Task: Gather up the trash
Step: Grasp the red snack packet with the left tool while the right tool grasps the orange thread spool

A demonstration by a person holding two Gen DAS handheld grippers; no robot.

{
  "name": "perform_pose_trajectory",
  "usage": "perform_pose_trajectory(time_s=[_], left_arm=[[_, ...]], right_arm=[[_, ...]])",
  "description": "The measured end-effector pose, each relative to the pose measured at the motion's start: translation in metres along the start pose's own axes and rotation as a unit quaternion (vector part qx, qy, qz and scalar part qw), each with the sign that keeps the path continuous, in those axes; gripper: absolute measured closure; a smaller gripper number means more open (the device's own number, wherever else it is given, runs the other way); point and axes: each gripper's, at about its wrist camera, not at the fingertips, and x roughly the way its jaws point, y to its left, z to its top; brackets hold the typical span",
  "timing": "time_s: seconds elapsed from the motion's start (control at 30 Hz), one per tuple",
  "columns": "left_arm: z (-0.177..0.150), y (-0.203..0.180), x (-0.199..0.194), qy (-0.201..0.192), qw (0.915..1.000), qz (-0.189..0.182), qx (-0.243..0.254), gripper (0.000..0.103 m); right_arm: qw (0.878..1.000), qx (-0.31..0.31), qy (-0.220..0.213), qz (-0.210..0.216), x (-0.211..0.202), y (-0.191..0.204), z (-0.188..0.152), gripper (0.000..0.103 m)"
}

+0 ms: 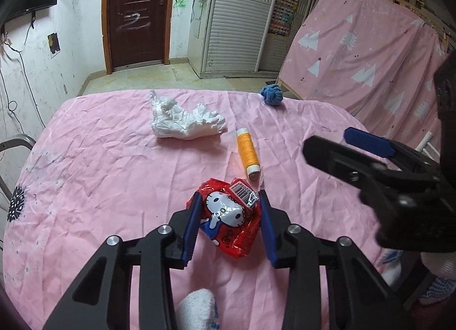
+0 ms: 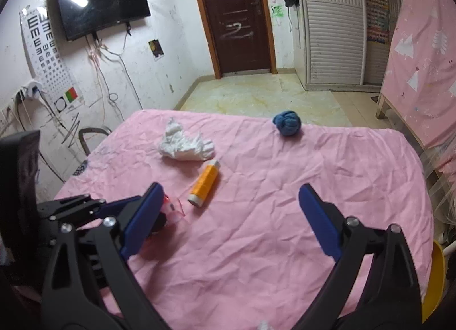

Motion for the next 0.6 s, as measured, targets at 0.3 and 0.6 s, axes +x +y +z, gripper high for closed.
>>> perform_pose_trajectory(time_s=[0.3, 0.6], left_arm=[[-0.003, 0.023, -0.017, -0.018, 0.9995, -0.006, -0.024, 0.081], [-0.009, 0.035, -0.02, -0.021, 0.9992, -0.016, -0.031, 0.081]], right_arm=[[0.999, -0.022, 0.043, -0.004, 0.037, 0.02, 0.006, 0.022], [0.995, -0.039, 0.089, -0.021, 0.068, 0.032, 0.007, 0.059]])
